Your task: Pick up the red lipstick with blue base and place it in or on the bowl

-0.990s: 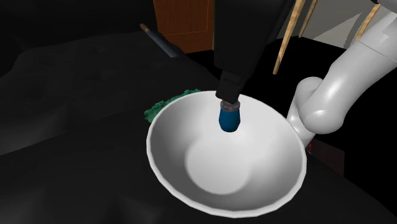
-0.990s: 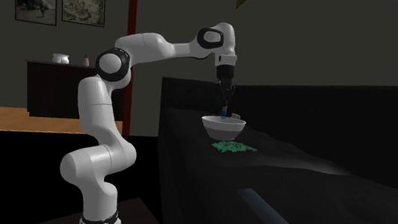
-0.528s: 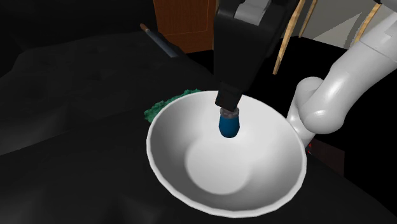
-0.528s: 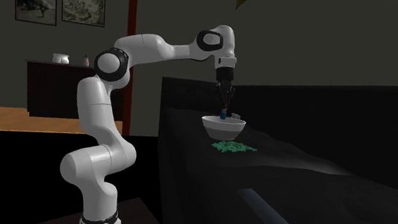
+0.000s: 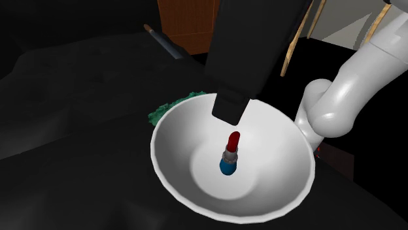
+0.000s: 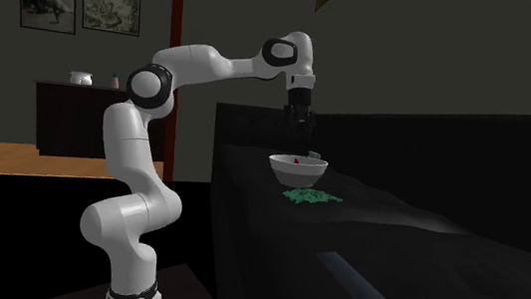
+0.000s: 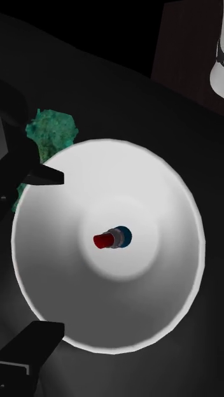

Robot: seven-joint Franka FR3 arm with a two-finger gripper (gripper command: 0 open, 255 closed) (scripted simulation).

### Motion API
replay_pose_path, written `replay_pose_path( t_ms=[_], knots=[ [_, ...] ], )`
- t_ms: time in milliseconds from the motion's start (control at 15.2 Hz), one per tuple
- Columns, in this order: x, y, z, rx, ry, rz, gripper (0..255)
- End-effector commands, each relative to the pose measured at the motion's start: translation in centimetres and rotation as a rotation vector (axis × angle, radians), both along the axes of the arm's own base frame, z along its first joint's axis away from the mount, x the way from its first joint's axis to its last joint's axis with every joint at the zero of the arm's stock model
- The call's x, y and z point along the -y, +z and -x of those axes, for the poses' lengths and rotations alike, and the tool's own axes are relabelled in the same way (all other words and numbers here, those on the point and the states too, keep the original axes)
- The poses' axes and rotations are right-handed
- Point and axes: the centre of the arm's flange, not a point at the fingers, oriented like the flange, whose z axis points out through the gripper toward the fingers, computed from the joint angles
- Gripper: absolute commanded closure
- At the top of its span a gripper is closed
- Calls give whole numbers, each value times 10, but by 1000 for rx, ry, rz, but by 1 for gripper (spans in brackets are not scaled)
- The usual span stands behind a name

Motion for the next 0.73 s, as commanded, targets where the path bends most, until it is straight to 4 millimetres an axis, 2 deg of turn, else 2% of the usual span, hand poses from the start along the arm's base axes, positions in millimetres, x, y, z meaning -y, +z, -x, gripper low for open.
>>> replay_pose_path(
  t_ms=[0,132,660],
  knots=[
    [0,20,2,0,0,0,0],
    [0,44,6,0,0,0,0],
    [0,44,6,0,0,0,0]
  ],
)
